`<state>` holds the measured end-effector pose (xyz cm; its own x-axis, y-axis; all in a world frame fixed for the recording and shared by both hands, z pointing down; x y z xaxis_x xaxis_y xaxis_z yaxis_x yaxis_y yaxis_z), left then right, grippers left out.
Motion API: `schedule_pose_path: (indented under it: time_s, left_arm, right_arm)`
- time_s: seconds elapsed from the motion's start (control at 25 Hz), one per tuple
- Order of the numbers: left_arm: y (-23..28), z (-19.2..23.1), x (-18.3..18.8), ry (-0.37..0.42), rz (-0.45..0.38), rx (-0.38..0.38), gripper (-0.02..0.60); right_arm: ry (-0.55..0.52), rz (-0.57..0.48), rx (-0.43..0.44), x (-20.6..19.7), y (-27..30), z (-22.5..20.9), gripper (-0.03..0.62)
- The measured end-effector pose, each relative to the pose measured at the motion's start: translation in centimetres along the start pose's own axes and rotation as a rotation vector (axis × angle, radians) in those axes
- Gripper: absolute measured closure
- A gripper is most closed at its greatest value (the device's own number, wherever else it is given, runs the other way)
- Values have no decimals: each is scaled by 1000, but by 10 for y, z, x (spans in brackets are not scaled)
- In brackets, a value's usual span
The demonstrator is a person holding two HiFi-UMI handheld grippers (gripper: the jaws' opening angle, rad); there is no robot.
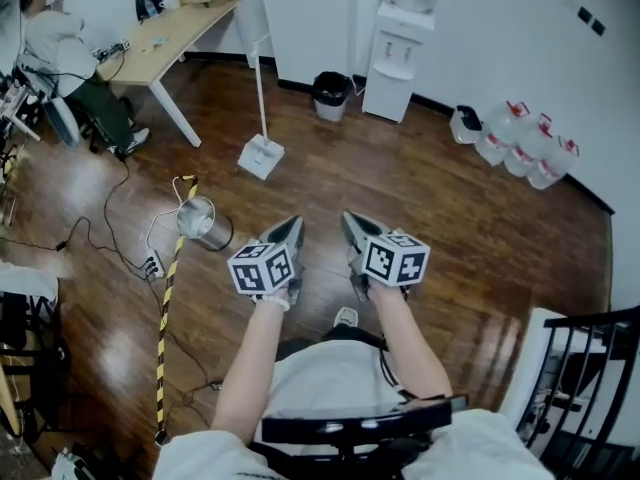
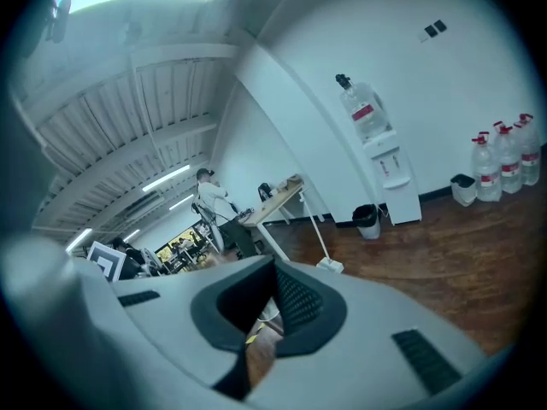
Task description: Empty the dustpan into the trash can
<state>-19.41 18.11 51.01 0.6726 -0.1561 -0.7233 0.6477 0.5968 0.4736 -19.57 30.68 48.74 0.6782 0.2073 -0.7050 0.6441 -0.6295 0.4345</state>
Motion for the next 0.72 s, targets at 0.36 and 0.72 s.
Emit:
schedule_pose_path:
  time_s: [0.36,0.72]
  left_arm:
    - [48,7,31,-8,-10,65,589]
    - [117,50,84,-81,-65,52,589]
  right_arm:
    - [4,56,47,37,34,-45,587]
    - [-67,110,55,82,94,-82,586]
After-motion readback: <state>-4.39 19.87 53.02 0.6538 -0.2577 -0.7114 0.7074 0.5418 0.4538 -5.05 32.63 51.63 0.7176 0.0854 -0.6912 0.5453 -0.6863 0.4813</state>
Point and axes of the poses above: the fingertips, and each gripper's own axes: y forward along the fingers, z to its left, x out of its top, the point moved 2 cm from there along -y, backward along the fingers, and after that the axes turned 8 degrees about z, right-handed, at the moved point
